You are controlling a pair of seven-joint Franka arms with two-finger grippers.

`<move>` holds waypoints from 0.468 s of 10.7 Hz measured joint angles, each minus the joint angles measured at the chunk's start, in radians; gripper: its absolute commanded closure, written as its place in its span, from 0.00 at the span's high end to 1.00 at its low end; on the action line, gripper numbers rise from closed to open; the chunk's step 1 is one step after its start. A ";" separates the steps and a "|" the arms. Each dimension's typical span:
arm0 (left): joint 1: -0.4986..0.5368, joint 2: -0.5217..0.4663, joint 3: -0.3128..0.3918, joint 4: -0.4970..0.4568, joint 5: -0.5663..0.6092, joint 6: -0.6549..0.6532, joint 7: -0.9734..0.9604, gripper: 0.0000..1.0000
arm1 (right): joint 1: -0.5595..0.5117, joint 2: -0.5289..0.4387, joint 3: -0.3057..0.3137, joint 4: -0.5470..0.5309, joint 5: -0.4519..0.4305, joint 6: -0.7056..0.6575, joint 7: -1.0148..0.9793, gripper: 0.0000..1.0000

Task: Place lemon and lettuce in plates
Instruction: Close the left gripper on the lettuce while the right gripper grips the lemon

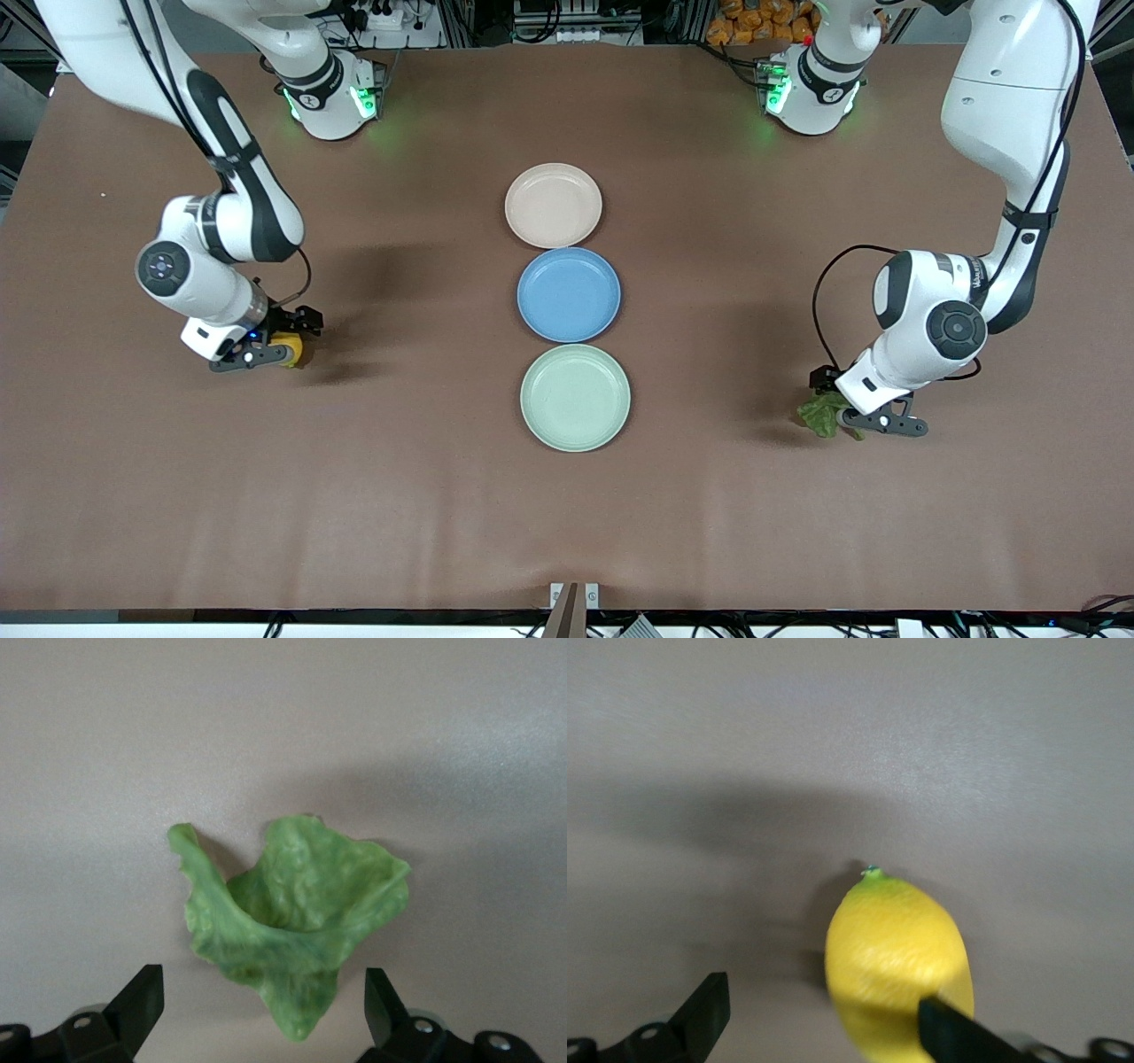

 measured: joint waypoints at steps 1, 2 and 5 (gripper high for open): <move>0.000 0.005 0.000 0.008 0.000 0.001 0.000 1.00 | 0.000 0.028 -0.003 0.002 -0.008 0.035 -0.011 1.00; 0.000 0.013 0.000 0.017 0.000 0.001 0.000 1.00 | -0.002 0.029 -0.009 0.009 -0.012 0.040 -0.035 1.00; 0.000 0.045 0.000 0.039 0.000 0.018 0.000 1.00 | -0.023 0.035 -0.011 0.013 -0.012 0.042 -0.100 1.00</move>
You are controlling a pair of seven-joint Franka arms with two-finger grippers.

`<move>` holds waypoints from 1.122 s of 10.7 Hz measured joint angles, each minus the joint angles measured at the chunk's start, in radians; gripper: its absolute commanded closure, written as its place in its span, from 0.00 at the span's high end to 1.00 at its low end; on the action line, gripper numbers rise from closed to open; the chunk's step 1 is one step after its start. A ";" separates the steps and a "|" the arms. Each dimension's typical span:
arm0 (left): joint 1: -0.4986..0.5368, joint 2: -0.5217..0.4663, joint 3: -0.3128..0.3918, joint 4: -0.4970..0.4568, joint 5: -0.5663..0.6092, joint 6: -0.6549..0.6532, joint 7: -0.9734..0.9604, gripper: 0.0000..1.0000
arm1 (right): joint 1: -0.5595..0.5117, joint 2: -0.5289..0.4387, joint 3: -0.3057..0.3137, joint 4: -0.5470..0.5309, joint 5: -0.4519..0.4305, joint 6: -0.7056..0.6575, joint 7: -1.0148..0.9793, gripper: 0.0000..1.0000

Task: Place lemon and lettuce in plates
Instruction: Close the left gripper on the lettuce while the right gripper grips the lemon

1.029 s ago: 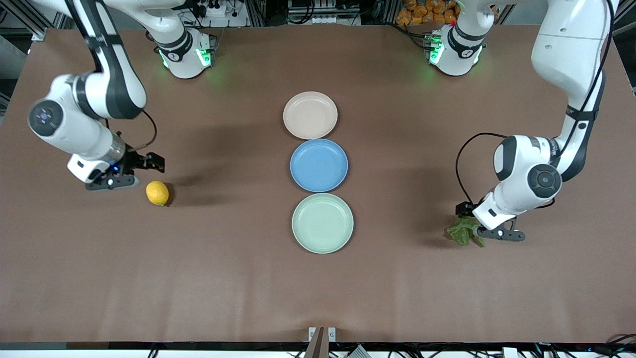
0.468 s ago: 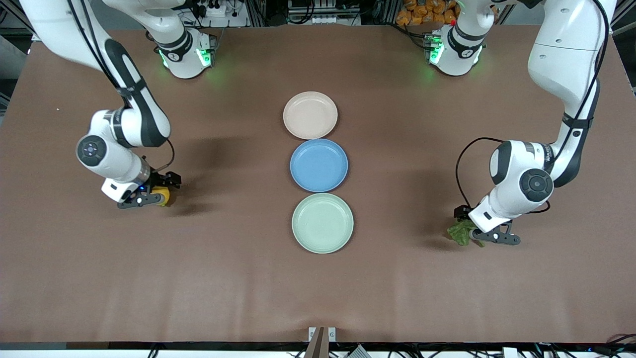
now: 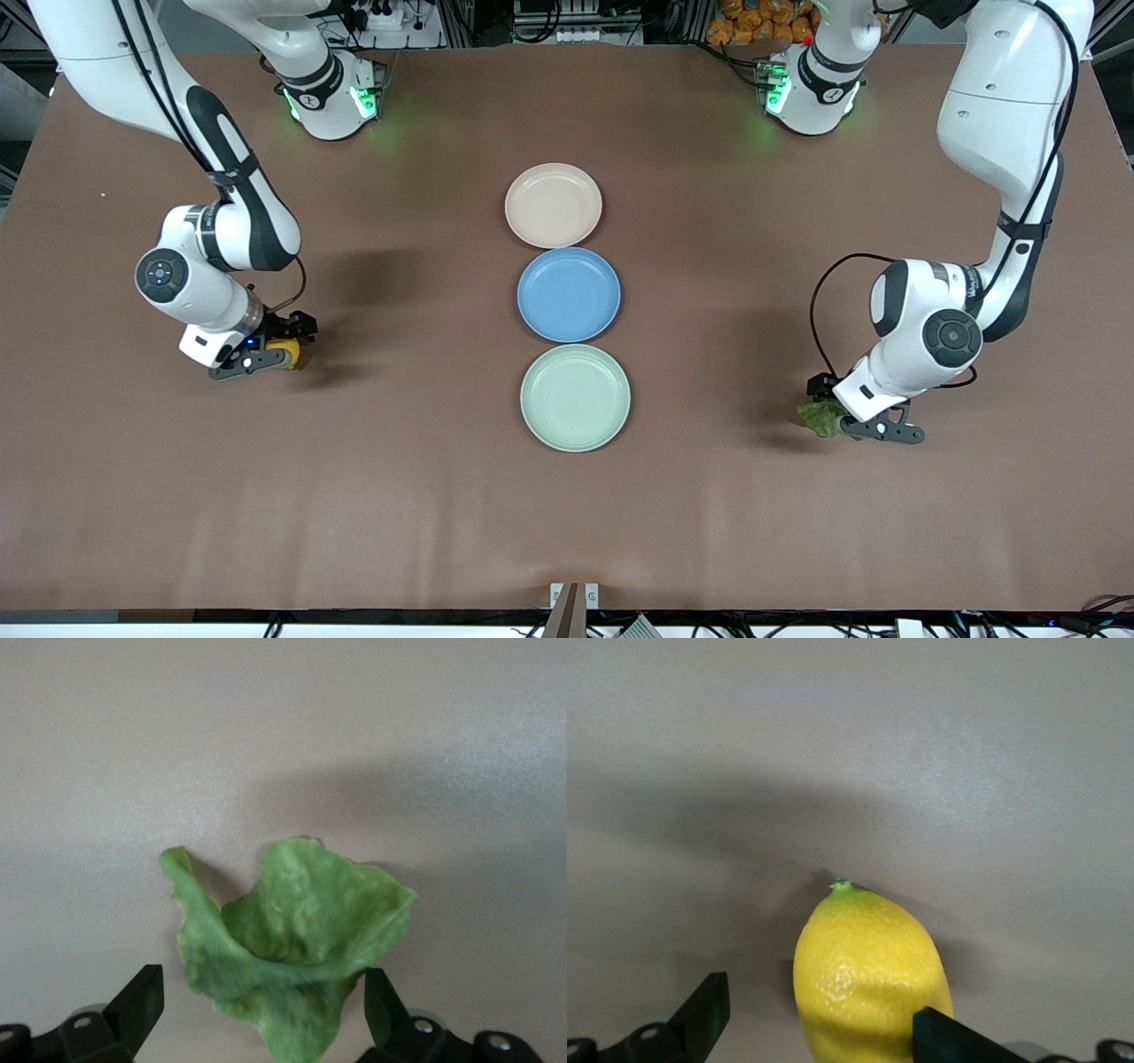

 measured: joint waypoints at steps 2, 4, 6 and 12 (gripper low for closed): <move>-0.001 0.013 0.000 0.012 0.000 0.003 0.000 1.00 | -0.013 0.004 0.000 0.005 0.000 0.003 -0.039 1.00; -0.001 0.020 0.000 0.017 0.000 0.003 0.000 1.00 | -0.032 0.010 -0.001 0.016 0.000 0.003 -0.079 1.00; -0.001 0.024 0.000 0.019 0.000 0.003 0.000 1.00 | -0.041 0.015 -0.001 0.020 0.000 0.003 -0.090 1.00; -0.002 0.036 0.000 0.023 0.000 0.011 0.000 0.85 | -0.041 0.027 -0.001 0.022 0.000 0.005 -0.092 1.00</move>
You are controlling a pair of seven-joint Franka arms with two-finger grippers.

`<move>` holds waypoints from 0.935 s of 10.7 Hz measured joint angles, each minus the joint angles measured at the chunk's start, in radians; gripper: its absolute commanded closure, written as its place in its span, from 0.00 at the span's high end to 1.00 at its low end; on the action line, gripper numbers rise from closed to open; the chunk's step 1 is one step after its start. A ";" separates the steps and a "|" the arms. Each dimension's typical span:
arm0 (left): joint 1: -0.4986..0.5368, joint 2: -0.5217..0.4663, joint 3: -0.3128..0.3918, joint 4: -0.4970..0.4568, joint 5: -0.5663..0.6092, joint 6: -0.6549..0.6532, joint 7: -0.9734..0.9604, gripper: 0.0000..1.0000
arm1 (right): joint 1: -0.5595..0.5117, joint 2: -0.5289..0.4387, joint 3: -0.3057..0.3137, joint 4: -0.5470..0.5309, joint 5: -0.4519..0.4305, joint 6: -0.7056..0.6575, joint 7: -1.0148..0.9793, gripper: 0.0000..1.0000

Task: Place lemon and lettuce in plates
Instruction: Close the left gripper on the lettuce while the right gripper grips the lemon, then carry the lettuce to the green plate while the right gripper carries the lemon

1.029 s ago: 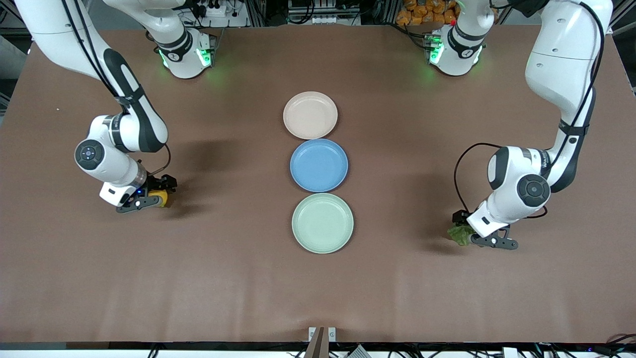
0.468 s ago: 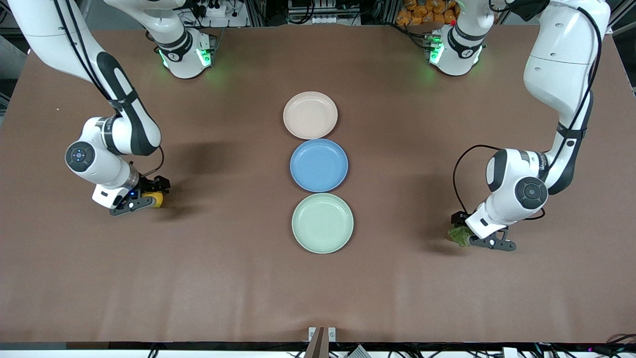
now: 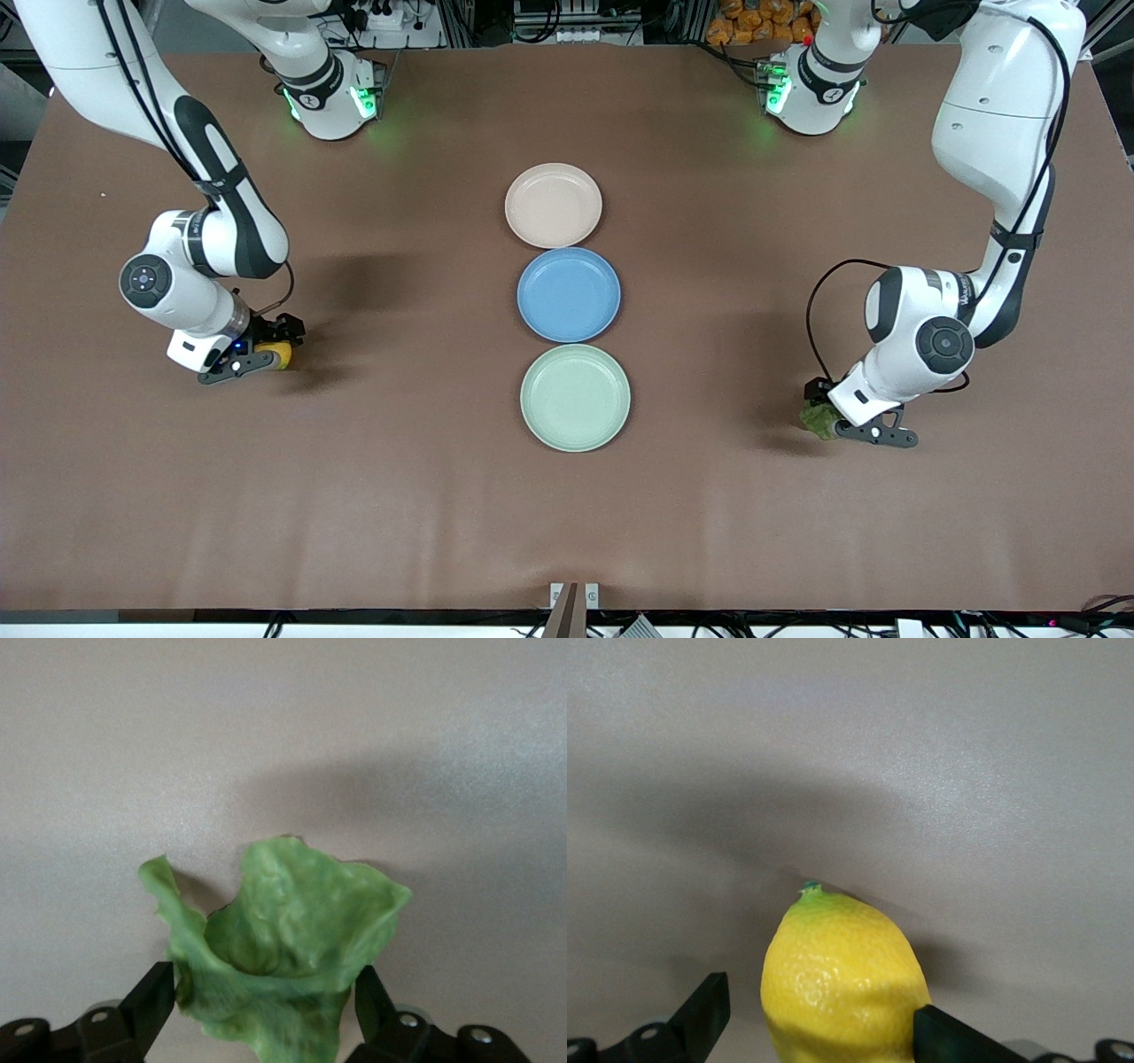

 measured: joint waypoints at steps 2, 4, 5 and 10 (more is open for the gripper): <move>0.000 0.007 0.000 0.020 0.000 0.001 0.000 0.68 | -0.003 0.006 0.000 0.008 0.000 0.000 -0.001 1.00; -0.001 0.014 0.000 0.030 0.000 0.001 0.000 0.59 | -0.014 0.021 -0.001 0.024 0.000 0.000 -0.026 1.00; -0.001 0.016 0.000 0.031 0.000 0.001 0.000 0.49 | -0.025 0.031 -0.001 0.032 0.000 0.001 -0.042 1.00; -0.002 0.016 0.000 0.035 0.000 0.001 0.000 0.19 | -0.038 0.052 0.001 0.045 0.000 0.004 -0.057 0.00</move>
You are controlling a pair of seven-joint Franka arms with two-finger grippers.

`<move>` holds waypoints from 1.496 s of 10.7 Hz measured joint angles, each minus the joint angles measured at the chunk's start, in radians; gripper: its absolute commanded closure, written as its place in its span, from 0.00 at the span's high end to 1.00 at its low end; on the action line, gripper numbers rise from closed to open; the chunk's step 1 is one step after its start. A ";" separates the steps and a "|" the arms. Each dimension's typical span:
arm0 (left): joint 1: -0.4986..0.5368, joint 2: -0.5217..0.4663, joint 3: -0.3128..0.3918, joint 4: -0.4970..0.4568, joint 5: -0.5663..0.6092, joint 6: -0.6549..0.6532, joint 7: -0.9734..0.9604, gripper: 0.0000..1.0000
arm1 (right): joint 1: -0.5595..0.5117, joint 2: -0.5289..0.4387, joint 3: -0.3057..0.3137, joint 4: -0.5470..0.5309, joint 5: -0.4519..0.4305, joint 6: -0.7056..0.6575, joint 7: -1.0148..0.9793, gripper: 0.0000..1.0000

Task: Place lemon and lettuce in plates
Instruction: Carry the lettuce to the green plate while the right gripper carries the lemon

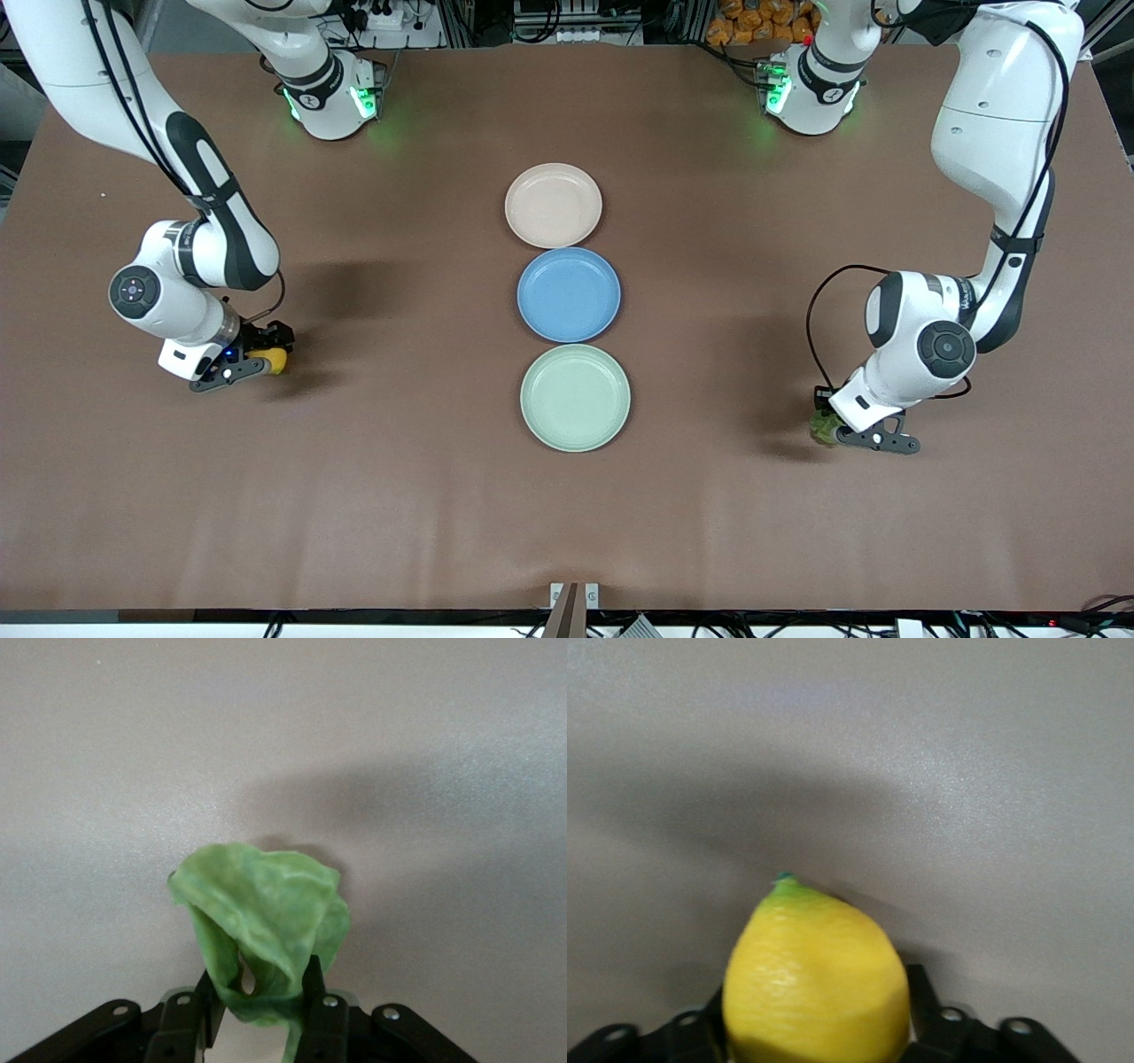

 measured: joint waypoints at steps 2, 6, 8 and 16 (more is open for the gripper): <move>-0.005 0.000 0.000 0.006 0.000 0.000 0.000 0.00 | 0.000 0.000 0.003 0.000 0.000 0.000 0.000 0.00; -0.018 -0.001 -0.002 0.030 0.000 0.000 0.000 0.00 | 0.008 -0.004 0.009 0.007 0.003 -0.039 0.001 0.00; -0.039 -0.009 -0.007 0.044 0.000 0.000 0.000 0.00 | 0.026 -0.027 0.030 0.018 0.005 -0.110 0.046 0.00; -0.067 -0.047 -0.229 0.105 -0.033 0.000 -0.254 0.00 | 0.054 -0.199 0.246 -0.031 0.045 -0.326 0.397 0.01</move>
